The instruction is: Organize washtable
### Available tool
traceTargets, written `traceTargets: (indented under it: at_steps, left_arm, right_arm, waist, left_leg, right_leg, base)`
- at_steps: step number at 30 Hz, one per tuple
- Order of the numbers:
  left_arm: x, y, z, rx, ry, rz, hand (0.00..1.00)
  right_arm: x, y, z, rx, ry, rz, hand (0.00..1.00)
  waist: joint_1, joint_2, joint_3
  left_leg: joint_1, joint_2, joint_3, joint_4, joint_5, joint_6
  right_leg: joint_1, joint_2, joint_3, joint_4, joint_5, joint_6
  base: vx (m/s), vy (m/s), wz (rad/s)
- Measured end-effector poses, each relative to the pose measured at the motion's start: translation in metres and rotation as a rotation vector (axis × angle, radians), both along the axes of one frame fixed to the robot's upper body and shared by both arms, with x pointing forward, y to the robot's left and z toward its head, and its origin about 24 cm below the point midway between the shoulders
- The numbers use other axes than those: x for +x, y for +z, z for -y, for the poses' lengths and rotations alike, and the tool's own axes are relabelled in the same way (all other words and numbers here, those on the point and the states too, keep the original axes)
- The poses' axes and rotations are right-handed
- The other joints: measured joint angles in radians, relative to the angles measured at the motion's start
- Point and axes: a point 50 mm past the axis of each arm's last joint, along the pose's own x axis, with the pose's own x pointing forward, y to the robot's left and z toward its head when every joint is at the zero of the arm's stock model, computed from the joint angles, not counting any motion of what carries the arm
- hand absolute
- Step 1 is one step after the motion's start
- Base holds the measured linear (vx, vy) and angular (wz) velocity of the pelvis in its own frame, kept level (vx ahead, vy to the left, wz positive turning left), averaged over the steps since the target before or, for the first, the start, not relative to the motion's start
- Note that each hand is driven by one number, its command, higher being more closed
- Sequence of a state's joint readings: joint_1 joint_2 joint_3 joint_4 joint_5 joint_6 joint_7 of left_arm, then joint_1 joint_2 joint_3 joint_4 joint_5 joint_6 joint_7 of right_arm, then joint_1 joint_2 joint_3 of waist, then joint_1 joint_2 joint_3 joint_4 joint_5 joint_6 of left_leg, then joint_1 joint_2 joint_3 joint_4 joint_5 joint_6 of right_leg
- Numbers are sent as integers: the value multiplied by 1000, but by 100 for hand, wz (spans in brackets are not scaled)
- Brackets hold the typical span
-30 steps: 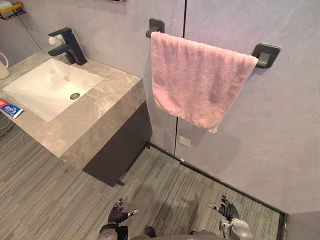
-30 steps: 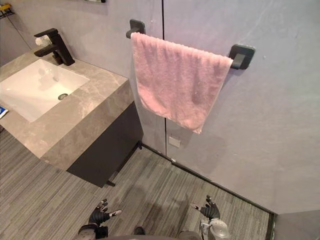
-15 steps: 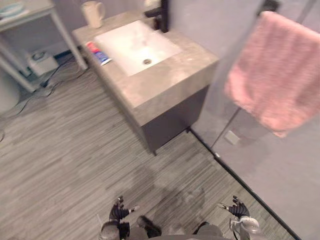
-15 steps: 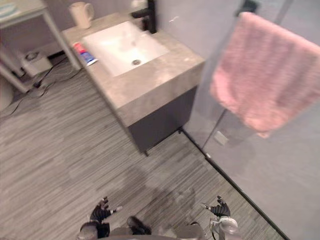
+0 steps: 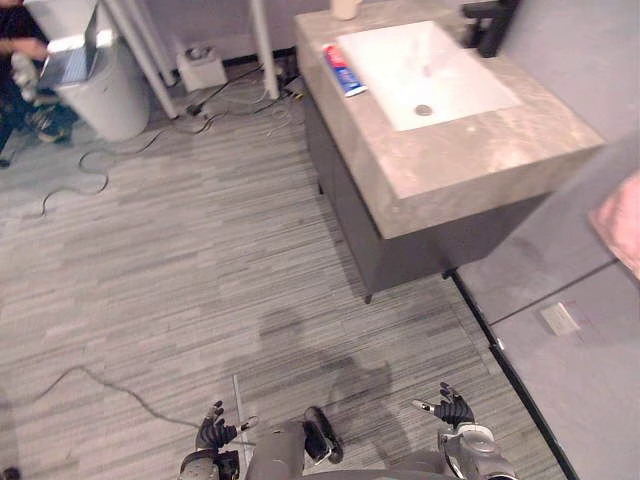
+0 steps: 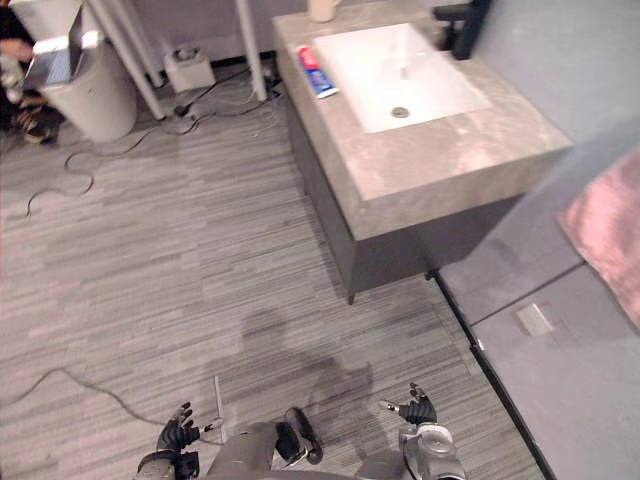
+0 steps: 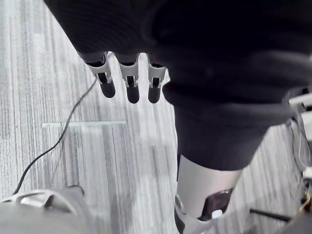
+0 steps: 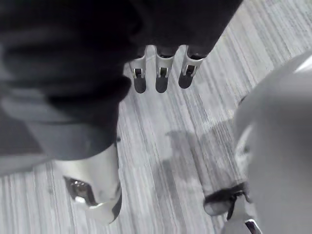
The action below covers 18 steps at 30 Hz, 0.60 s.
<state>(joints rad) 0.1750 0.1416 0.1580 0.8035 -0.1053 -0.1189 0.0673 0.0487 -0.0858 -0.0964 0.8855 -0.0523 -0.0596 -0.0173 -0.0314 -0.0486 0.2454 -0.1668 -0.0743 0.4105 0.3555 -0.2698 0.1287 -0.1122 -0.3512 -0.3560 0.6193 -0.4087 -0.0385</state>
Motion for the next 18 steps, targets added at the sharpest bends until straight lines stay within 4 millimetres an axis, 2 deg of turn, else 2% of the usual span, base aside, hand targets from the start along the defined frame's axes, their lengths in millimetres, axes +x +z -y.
traceTargets:
  at_steps: [2,3,5,6,7,8,11,12,13,14,15,16,18]
  left_arm:
    - [-7,-2,0,-4,9,-20,0]
    - [-9,-3,1,-11,15,-25,0]
    - [-5,-3,4,-20,15,-11,0]
    - [-2,-3,7,-29,12,-4,0]
    - [-2,-3,9,-32,4,-6,0]
    - [-2,-3,10,-33,0,-7,0]
    - [-1,-4,13,-43,-22,-6,0]
    - [-1,-4,13,-49,-23,-6,0]
    - [-3,-4,13,-52,-21,-10,0]
    - [-6,-8,26,-96,8,-20,0]
    - [-9,-7,27,-102,23,-9,0]
    - [-9,-7,26,-99,26,-6,0]
    - [-10,-5,29,-105,31,8,0]
  right_arm:
    - [8,5,-4,-2,31,37,0]
    - [12,8,-6,-4,50,63,0]
    - [16,12,-6,-7,55,90,0]
    - [19,14,-5,-11,59,109,0]
    - [19,14,-7,-10,71,111,0]
    - [19,14,-8,-10,78,112,0]
    - [15,17,-9,-7,88,131,0]
    - [13,16,-11,-5,110,126,0]
    - [10,16,-13,-4,118,122,0]
    - [12,21,-12,-15,126,150,0]
    - [15,24,-15,-15,147,166,0]
    - [16,25,-19,-5,156,173,0]
    - [8,23,-29,22,147,170,0]
  waist:
    - [-4,15,10]
    - [-11,34,23]
    - [-11,52,33]
    - [-11,64,39]
    - [-11,63,39]
    - [-11,63,38]
    - [-19,68,36]
    - [-15,52,27]
    - [-18,41,21]
    - [-21,85,29]
    - [-3,89,26]
    - [-2,84,29]
    - [4,69,32]
  left_leg:
    - [34,-8,-30,-12,-6,8]
    - [78,-14,-64,-38,-7,8]
    - [120,-17,-102,-70,-6,10]
    - [162,-23,-140,-104,1,17]
    - [209,-38,-176,-148,7,11]
    - [229,-45,-194,-162,7,10]
    - [282,-56,-250,-149,-10,-20]
    - [272,-67,-231,-72,-28,-52]
    - [257,-80,-205,-3,-41,-78]
    - [212,-29,-154,184,-43,-131]
    - [152,55,-70,400,-43,-150]
    - [130,98,-38,482,-44,-150]
    - [114,257,8,623,-44,-151]
  right_leg:
    - [-55,53,-5,22,6,21]
    - [-109,110,-4,-3,25,51]
    - [-156,161,-1,-74,61,83]
    - [-176,194,0,-134,120,94]
    - [-188,214,4,-185,177,88]
    - [-192,222,6,-195,196,78]
    - [-205,281,-50,-173,242,3]
    - [-195,316,-101,-192,284,-65]
    - [-169,338,-116,-231,301,-118]
    - [-109,363,-85,-276,293,-131]
    - [-66,372,-34,-302,275,-127]
    - [-41,369,-15,-303,262,-118]
    - [74,349,54,-321,233,-71]
  base:
    - [250,106,58]
    - [255,94,80]
    - [337,110,73]
    - [458,126,78]
    - [429,100,79]
    - [466,74,85]
    - [480,37,85]
    - [395,27,45]
    - [510,47,35]
    - [520,132,-22]
    - [521,153,-46]
    - [511,158,-79]
    - [529,127,-75]
